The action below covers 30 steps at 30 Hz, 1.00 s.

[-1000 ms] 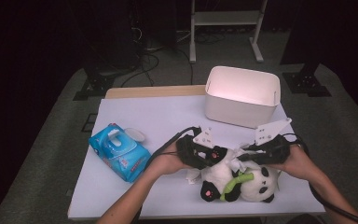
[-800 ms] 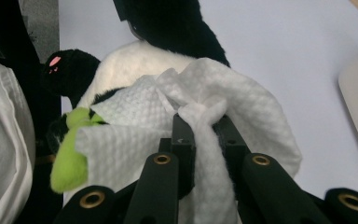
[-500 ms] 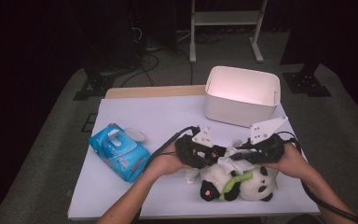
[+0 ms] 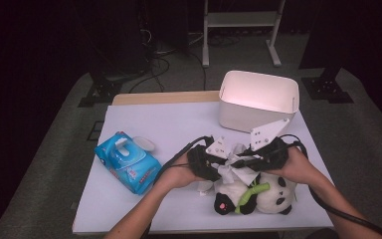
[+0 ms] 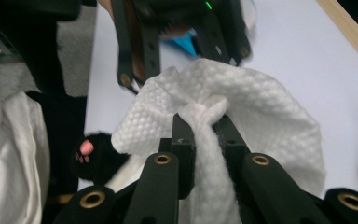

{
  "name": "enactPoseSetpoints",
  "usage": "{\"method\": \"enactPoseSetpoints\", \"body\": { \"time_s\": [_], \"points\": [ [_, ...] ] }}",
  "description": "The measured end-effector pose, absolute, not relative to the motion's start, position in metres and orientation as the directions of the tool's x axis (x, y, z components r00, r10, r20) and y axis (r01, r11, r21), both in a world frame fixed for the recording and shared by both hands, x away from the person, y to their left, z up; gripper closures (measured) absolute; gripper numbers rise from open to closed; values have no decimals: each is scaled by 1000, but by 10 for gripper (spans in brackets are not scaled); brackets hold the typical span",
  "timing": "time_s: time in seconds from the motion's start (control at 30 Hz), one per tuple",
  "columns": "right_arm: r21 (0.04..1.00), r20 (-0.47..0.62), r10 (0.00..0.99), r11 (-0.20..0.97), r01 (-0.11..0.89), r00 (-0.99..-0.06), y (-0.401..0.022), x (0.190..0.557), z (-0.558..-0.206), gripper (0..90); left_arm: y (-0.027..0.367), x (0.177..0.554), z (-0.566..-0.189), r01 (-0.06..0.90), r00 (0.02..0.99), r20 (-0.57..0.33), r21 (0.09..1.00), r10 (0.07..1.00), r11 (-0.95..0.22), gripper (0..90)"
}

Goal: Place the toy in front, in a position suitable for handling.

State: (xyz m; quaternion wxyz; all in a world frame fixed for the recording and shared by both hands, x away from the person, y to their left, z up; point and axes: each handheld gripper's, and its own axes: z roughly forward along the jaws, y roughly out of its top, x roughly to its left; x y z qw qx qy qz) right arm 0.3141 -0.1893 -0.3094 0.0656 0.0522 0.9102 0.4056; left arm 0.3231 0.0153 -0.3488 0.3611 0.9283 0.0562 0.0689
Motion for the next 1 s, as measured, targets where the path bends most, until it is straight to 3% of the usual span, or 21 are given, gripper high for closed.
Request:
{"method": "enactPoseSetpoints", "body": {
  "time_s": [0.17, 0.5, 0.7, 0.83, 1.0],
  "points": [
    [733, -85, 195, 676, 72, -977, -202, 316, -309, 804, 12, 323, -348, 54, 985, 84, 681, 151, -731, 585],
    [743, -89, 145, 668, 31, -985, -180, 321, -300, 801, 11, 317, -345, 28, 986, 106, 658, 130, -752, 584],
    [714, -67, 216, 692, 104, -974, -206, 323, -313, 801, 14, 315, -346, 25, 988, 95, 674, 120, -739, 584],
    [657, -52, 214, 743, 128, -975, -213, 322, -328, 796, 16, 316, -347, 27, 989, 90, 672, 117, -740, 583],
    [662, -20, 233, 732, 162, -972, -233, 319, -334, 796, 19, 317, -348, 44, 989, 72, 681, 126, -731, 583]
  ]
}}
